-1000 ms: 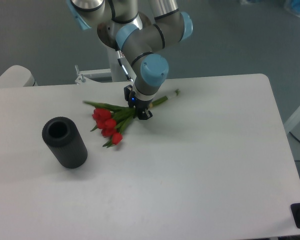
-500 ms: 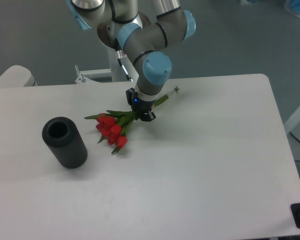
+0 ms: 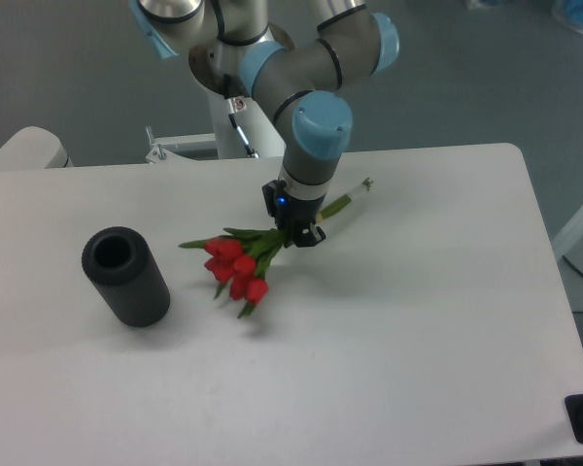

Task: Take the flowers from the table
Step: 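Lift the tulip bouquet by its stems and carry it away from the black container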

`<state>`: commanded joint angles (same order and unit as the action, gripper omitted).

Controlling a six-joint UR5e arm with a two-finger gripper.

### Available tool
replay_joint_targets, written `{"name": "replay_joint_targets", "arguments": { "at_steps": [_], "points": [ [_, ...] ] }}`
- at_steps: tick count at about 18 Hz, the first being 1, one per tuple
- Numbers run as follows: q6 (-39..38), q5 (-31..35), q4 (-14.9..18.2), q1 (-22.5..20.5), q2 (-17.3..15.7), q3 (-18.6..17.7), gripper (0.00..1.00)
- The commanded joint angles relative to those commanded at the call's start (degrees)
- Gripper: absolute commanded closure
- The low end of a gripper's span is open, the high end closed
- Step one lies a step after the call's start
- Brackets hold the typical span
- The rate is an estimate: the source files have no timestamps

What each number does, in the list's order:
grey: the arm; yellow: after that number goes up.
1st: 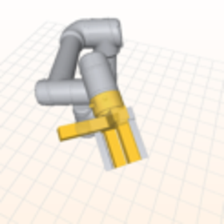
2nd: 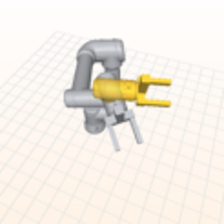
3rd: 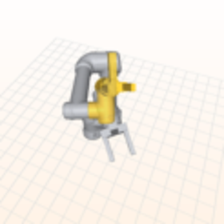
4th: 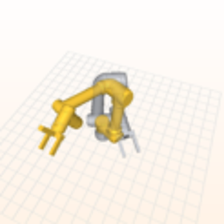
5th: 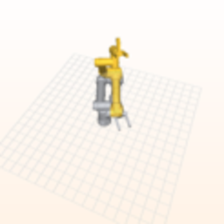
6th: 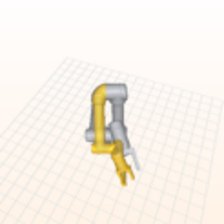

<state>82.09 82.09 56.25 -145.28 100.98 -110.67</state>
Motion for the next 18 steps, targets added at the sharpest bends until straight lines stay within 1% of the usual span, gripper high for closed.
{"name": "replay_joint_targets", "arguments": {
  "at_steps": [4, 5, 12, 15, 18],
  "points": [
    [-0.1, 0.4, 0.3, 0.0, 3.0, 5.4, 0.86],
    [-0.3, 0.7, 0.9, 0.1, 3.9, 6.9, 0.86],
    [-0.4, 1.1, 5.9, 0.5, 9.1, 18.1, 0.86],
    [-0.5, 1.1, 8.4, 0.7, 12.0, 22.6, 0.86],
    [-0.4, 3.3, 12.6, 0.8, 14.7, 27.8, 0.86]
  ]
}}
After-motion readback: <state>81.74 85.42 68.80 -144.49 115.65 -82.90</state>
